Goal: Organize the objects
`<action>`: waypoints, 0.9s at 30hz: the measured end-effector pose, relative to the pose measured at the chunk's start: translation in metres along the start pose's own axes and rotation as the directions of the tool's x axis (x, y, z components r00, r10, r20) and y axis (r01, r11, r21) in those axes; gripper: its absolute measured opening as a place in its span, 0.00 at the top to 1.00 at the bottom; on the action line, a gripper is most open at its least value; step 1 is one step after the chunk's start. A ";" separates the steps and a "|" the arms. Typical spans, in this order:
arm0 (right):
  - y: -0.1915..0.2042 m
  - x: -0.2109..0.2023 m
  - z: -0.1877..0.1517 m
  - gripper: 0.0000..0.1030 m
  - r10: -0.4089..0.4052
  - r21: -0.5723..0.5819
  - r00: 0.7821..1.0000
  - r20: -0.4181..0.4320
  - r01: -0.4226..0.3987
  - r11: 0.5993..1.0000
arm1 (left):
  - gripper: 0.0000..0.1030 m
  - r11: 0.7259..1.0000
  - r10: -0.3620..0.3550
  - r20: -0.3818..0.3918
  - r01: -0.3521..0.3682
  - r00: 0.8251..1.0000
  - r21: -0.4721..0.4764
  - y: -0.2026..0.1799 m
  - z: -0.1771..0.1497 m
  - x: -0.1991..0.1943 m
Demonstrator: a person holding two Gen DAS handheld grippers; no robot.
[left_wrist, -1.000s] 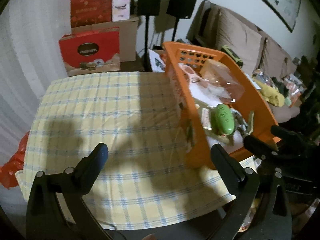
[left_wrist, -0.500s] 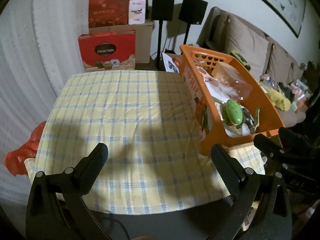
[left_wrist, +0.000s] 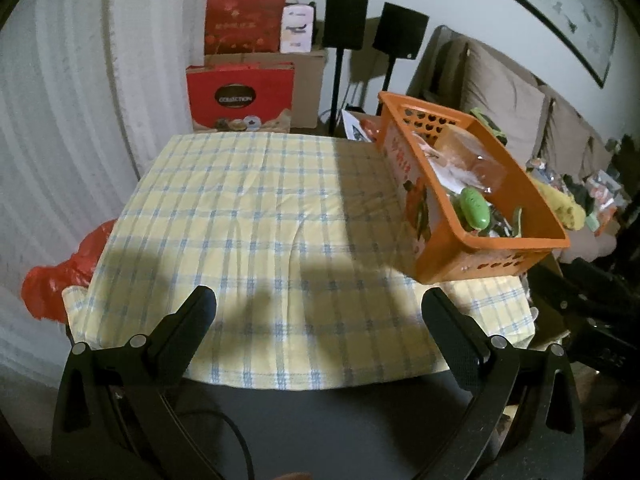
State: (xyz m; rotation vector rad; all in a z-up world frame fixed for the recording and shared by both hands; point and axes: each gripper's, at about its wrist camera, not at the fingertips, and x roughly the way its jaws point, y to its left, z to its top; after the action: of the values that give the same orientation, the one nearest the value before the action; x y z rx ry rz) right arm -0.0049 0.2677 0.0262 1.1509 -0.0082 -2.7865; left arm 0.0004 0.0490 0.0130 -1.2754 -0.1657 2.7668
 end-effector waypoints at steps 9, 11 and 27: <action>0.007 -0.014 -0.012 0.01 -0.014 -0.006 1.000 0.027 0.014 1.000 | 0.00 1.000 -0.001 0.035 0.001 0.999 -0.008 0.007 -0.010 -0.016; 0.009 -0.015 -0.013 0.01 -0.018 -0.011 0.999 0.033 0.018 1.000 | 0.00 1.000 0.001 0.038 -0.001 0.999 -0.002 0.006 -0.011 -0.018; 0.010 -0.020 -0.016 0.01 -0.016 -0.001 0.999 0.043 0.016 1.000 | 0.00 1.000 0.006 0.037 -0.006 0.999 0.000 0.007 -0.013 -0.021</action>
State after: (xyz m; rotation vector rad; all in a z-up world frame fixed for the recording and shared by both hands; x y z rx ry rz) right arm 0.0214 0.2609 0.0294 1.0953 -0.0009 -2.8244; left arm 0.0236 0.0404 0.0199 -1.2267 -0.1644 2.7967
